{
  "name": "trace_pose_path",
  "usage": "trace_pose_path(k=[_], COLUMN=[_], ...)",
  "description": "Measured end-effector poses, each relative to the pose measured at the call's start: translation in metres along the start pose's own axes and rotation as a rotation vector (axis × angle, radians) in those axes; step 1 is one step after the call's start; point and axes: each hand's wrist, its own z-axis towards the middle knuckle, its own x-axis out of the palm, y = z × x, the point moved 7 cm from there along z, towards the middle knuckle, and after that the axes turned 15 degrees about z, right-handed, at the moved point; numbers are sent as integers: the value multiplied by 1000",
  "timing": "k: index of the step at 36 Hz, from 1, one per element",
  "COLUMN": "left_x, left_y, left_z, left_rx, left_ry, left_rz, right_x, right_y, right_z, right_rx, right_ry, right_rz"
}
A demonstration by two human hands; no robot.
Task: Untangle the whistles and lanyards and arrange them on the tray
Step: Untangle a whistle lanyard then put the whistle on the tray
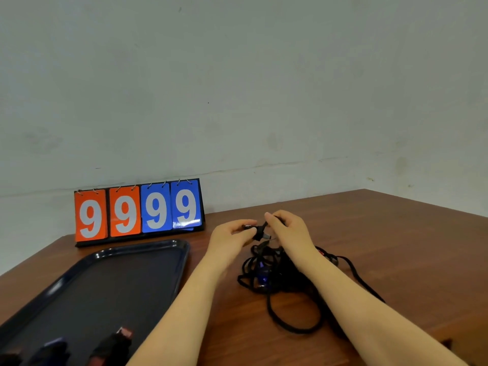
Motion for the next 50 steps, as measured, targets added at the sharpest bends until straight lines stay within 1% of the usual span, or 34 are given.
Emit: trace_pose_path(k=[3, 6, 9, 13, 15, 19, 22, 24, 27, 29, 34, 38, 40, 42, 44, 47, 50], left_x=[5, 9, 12, 15, 17, 15, 12, 9, 7, 4, -2, -10, -18, -25, -26, -19, -12], left_y=[-6, -11, -16, -17, -19, -21, -18, -11, -2, 3, 12, 15, 15, 13, 10, 7, 4], left_z=[-5, -8, -10, -9, -8, -7, -6, -4, -2, -1, 1, 2, 2, 3, 4, 6, 8], left_rx=[15, 0, -10, -10, -17, -37, -36, -54, -82, -96, -110, -82, -58, -29, -5, 25, 56], left_ry=[82, 143, 189, 201, 192, 121, 58, 6, -77, -138, -247, -326, -384, -436, -450, -404, -322], left_rz=[-129, -314, -452, -547, -626, -806, -835, -834, -763, -670, -471, -267, -130, 78, 225, 358, 413], right_x=[-6, -3, 3, 6, 6, 12, 11, 12, 15, 17, 24, 31, 33, 35, 35, 28, 16], right_y=[-5, -9, -13, -16, -18, -17, -13, -8, -4, -5, -9, -9, -7, -5, -2, 4, 7], right_z=[2, 2, 1, 2, 4, 1, 0, -2, -3, -3, -5, -8, -10, -12, -12, -9, -6], right_rx=[96, 197, 258, 312, 326, 291, 231, 176, 62, 17, -19, -26, -41, -51, -52, -61, -64], right_ry=[-44, -7, 47, 49, 48, 112, 111, 112, 132, 154, 237, 315, 345, 361, 350, 268, 143], right_rz=[162, 345, 432, 489, 499, 443, 313, 171, -96, -214, -377, -465, -463, -425, -368, -254, -142])
